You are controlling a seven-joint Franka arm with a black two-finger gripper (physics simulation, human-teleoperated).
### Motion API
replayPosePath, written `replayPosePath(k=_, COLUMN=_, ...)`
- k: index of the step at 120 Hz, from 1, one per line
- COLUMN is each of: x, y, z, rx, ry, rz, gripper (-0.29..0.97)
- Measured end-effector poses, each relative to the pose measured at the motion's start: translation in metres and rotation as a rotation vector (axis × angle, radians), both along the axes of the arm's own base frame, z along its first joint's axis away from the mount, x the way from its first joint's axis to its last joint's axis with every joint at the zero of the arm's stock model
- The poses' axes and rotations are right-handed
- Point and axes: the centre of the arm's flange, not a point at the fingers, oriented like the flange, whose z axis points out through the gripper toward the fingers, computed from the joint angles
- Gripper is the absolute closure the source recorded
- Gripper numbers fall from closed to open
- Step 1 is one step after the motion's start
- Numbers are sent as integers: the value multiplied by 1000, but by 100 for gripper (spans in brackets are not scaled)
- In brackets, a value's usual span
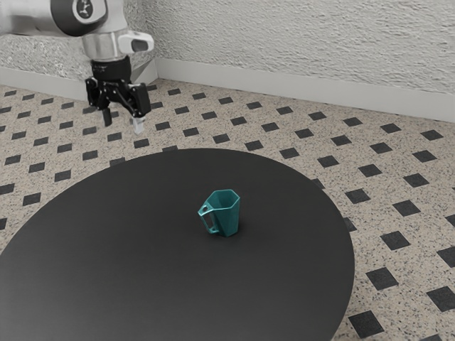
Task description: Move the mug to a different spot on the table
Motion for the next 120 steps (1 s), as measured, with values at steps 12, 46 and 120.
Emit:
replayPosePath(k=12, x=2, y=1, z=2, rx=-1, ry=-21, rz=-2, gripper=2)
replayPosePath(k=46, x=-27, y=14, z=18, rx=-16, ry=-60, rz=8, gripper=2)
replayPosePath(k=120, x=-84, y=-32, z=-163, rx=-27, ry=-132, rz=-198, gripper=2)
